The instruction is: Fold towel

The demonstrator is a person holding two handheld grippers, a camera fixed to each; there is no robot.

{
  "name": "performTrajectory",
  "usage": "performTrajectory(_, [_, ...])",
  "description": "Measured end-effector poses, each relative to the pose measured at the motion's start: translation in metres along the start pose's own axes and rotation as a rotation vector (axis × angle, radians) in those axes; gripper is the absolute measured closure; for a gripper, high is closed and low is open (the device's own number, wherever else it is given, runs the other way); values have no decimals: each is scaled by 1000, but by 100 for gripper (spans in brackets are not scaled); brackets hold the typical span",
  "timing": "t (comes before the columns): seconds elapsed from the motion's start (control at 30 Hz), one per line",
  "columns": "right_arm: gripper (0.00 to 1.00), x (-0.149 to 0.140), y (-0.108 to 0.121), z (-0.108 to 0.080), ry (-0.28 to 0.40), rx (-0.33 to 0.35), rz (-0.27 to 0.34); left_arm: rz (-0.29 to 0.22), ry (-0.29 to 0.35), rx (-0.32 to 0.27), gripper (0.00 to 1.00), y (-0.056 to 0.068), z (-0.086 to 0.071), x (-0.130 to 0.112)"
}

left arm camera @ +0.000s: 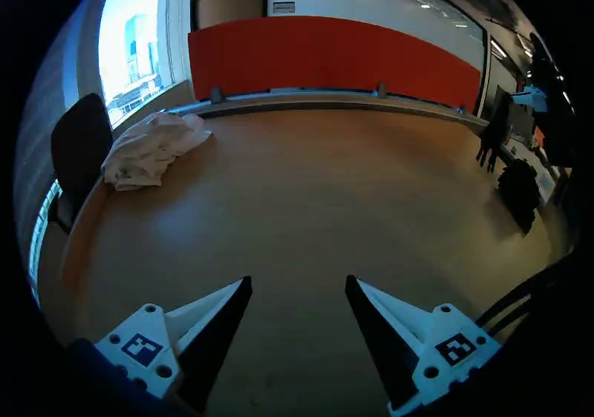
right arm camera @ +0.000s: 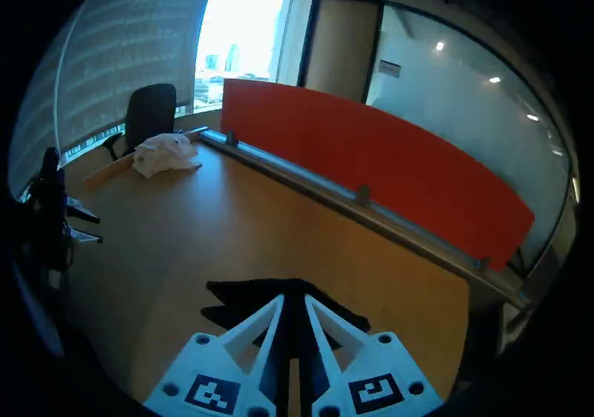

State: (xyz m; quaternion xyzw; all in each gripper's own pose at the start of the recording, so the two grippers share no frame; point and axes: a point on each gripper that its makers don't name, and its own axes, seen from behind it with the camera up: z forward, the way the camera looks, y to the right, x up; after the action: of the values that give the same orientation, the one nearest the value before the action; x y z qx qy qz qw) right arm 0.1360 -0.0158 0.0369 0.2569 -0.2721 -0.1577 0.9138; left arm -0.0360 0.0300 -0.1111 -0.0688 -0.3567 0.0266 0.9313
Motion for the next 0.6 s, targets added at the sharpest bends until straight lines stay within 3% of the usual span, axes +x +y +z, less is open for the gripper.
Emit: performTrajectory(0.6, [95,-23,75,-32,-29,-107,46,25,-4,7,7,2,1,4])
